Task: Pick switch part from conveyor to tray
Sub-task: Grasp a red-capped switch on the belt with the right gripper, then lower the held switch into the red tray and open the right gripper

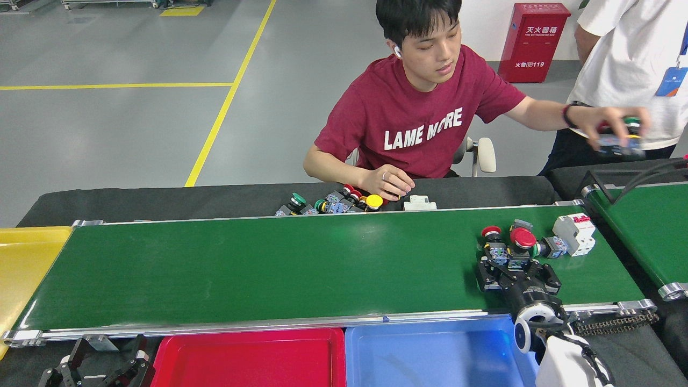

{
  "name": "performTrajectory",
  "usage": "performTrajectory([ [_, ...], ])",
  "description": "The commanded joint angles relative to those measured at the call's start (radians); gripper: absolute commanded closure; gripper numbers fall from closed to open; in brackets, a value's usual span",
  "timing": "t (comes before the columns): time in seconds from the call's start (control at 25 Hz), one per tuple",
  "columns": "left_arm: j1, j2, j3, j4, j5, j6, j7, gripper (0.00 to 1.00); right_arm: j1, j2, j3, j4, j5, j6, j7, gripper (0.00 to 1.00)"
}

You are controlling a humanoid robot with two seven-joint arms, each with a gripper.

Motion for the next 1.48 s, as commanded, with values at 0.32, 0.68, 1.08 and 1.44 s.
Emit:
performTrajectory([
  [0.32, -0.002, 0.011, 0.013, -0.01, 0.001, -0.001, 0.006, 0.0, 0.083, -0.05, -0.007, -0.274, -0.076, -0.244, 0.01, 0.94],
  [0.68, -0.002, 0.011, 0.003, -0.011, 0.001, -0.001, 0.006, 0.0, 0.209, 0.082, 0.187, -0.478, -0.061, -0.447, 0.11, 0.89],
  [1.08, -0.007, 0.011, 0.002, -0.01, -0.001, -0.001, 0.006, 0.0, 0.283, 0.19, 0.373, -0.492, 0.065, -0.35, 0.121, 0.01],
  [1.44, -0.005, 0.01, 0.002, -0.008, -0.001, -0.001, 0.006, 0.0, 0.255, 0.199, 0.315, -0.555, 0.056, -0.327, 0.126, 0.02],
])
